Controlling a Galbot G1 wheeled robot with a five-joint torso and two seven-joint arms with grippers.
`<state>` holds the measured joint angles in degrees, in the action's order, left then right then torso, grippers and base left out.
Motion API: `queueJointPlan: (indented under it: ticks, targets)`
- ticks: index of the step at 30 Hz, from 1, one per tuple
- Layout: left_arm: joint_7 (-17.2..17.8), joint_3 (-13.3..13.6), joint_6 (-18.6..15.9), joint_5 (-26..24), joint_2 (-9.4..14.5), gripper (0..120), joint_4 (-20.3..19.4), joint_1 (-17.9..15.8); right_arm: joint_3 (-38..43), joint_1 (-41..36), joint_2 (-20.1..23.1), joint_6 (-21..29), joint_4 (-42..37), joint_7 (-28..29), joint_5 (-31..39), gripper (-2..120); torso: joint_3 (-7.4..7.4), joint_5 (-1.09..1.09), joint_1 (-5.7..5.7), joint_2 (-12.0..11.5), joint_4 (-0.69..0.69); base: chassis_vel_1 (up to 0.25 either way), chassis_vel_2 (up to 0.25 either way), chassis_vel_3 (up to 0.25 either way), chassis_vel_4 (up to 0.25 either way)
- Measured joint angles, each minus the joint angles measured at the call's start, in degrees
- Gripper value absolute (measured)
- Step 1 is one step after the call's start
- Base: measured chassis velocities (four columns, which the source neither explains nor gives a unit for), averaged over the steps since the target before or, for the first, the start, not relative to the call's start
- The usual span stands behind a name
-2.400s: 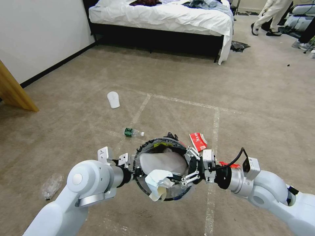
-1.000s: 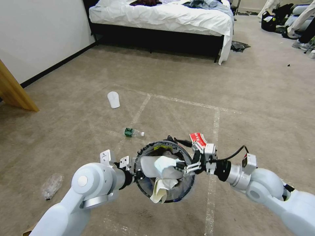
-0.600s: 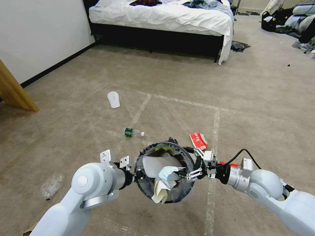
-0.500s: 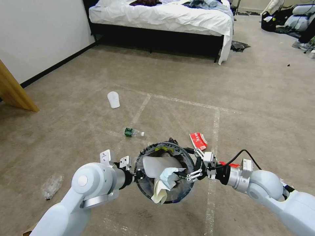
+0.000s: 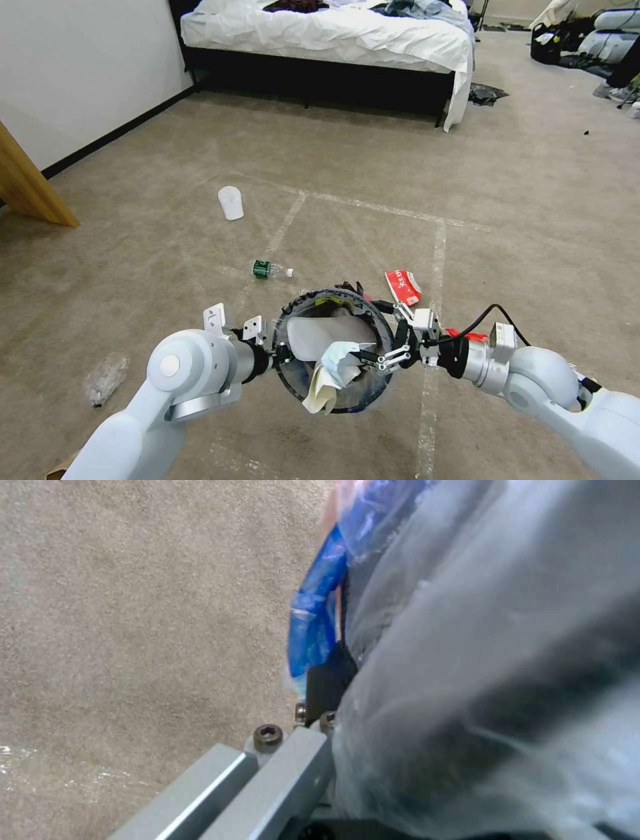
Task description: Pick up the trash bin and place the garbage on the floor into it.
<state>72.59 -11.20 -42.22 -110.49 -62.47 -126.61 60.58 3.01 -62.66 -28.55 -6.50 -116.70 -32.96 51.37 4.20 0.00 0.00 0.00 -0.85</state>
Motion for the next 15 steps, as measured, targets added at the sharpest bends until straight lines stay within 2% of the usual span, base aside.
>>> queueJointPlan:
  ticks: [8, 12, 15]
  targets:
    - [-0.6, 0.2, 0.0, 0.9, -0.3, 0, 0.0, 0.5, 1.5, 2.1, 3.2, 2.8, -4.6, 0.2, 0.0, 100, 0.0, 0.0, 0.0, 0.0, -0.02, 0.0, 0.0, 0.0, 0.0]
    - [-0.1, 0.2, 0.2, 1.6, -0.3, 0, 0.2, 0.5, 2.2, 2.9, 4.6, 3.5, -5.5, -0.1, -1.9, 100, 0.0, 0.01, 0.0, 0.0, 0.02, 0.0, 0.0, 0.0, 0.0]
    - [-0.2, 0.4, 0.1, 1.5, -0.4, 0, -0.1, 0.5, 2.4, 3.1, 5.3, 3.7, -6.1, -0.1, -1.7, 100, 0.0, -0.02, 0.0, 0.0, -0.02, 0.0, 0.0, 0.0, 0.0]
